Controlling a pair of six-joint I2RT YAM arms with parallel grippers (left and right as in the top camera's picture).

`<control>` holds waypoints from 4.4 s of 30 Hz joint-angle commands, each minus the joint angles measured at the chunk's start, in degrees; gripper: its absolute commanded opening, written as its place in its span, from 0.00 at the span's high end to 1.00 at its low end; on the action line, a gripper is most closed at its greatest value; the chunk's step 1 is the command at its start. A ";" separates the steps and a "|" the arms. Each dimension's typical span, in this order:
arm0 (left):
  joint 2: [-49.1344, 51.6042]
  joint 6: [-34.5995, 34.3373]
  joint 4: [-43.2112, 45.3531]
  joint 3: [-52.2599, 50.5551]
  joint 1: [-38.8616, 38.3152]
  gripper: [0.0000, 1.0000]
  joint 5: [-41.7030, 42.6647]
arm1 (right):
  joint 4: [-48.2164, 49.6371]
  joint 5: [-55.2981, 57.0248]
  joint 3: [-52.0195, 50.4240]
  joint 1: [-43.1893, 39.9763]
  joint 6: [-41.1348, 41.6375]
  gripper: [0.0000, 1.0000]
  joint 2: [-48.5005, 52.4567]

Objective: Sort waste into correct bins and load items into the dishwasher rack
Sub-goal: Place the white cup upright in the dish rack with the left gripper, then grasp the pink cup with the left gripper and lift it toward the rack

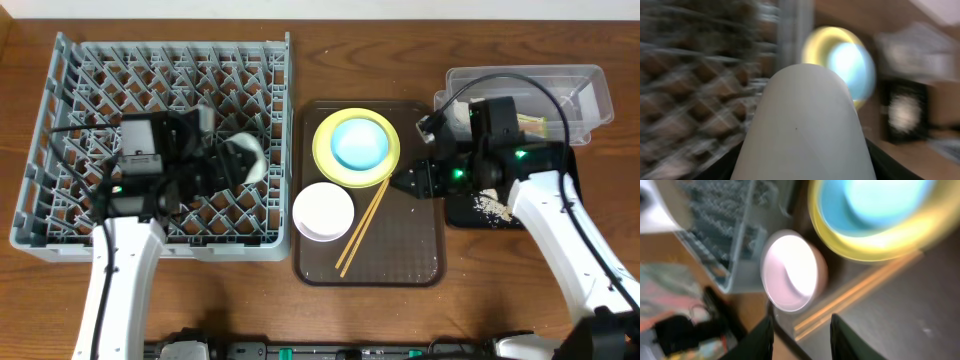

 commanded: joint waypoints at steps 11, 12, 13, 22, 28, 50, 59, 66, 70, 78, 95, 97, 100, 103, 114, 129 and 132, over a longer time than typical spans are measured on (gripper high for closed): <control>2.51 2.89 -9.35 2.80 1.14 0.53 -30.49 | -12.28 19.06 8.48 -0.11 -6.56 0.64 -3.56; 3.39 2.86 -9.05 2.80 1.14 0.53 -30.47 | -12.31 19.06 8.48 -0.11 -6.54 0.64 -3.56; 4.13 2.89 -8.81 2.80 1.14 0.53 -30.47 | -12.31 19.06 8.48 -0.11 -6.56 0.64 -3.56; 12.90 2.86 -7.54 2.80 1.14 0.52 -30.29 | -12.31 19.06 8.46 -0.11 -6.54 0.64 -3.56; 18.10 2.84 -7.54 2.80 1.14 0.42 -27.78 | -12.33 19.04 8.48 -0.11 -6.56 0.64 -3.56; 1.64 2.91 -7.72 2.99 -0.72 0.09 -24.24 | -12.26 18.67 8.48 -0.13 -6.56 0.51 -3.56; -2.84 2.91 -6.29 2.97 -15.93 0.09 -18.84 | -12.33 25.33 8.48 -0.85 -0.63 0.51 -3.69; 4.26 2.91 0.17 2.97 -29.64 0.10 -19.28 | -12.52 28.50 8.48 -4.85 2.95 0.50 -6.12; 10.54 2.91 4.28 2.97 -35.30 0.11 -19.26 | -12.59 28.52 8.48 -6.29 2.86 0.46 -7.69; 22.77 2.89 9.44 2.97 -41.97 0.16 -19.26 | -13.25 28.52 8.48 -6.64 2.89 0.45 -7.96; 32.76 2.89 10.51 2.97 -45.51 0.65 -19.23 | -13.35 28.52 8.48 -6.64 2.86 0.45 -7.96; 32.76 2.89 10.47 2.97 -45.59 0.71 -18.75 | -13.38 28.52 8.46 -6.64 2.86 0.45 -7.96; 32.37 2.86 10.47 2.97 -45.64 0.81 -17.44 | -13.40 28.52 8.46 -6.64 2.86 0.45 -7.96; 31.26 2.84 10.43 2.97 -45.81 0.90 -17.27 | -13.55 28.52 8.48 -6.64 2.71 0.45 -7.96; 19.96 2.71 8.83 2.99 -45.77 0.94 -14.27 | -13.88 29.18 8.48 -6.64 2.71 0.45 -7.96; 7.98 4.28 2.99 16.17 -26.03 0.94 -12.61 | -13.79 29.53 8.48 -6.64 2.73 0.45 -7.96; 10.08 4.26 3.06 19.39 -21.38 0.94 -12.24 | -13.79 29.53 8.48 -6.64 2.71 0.45 -7.96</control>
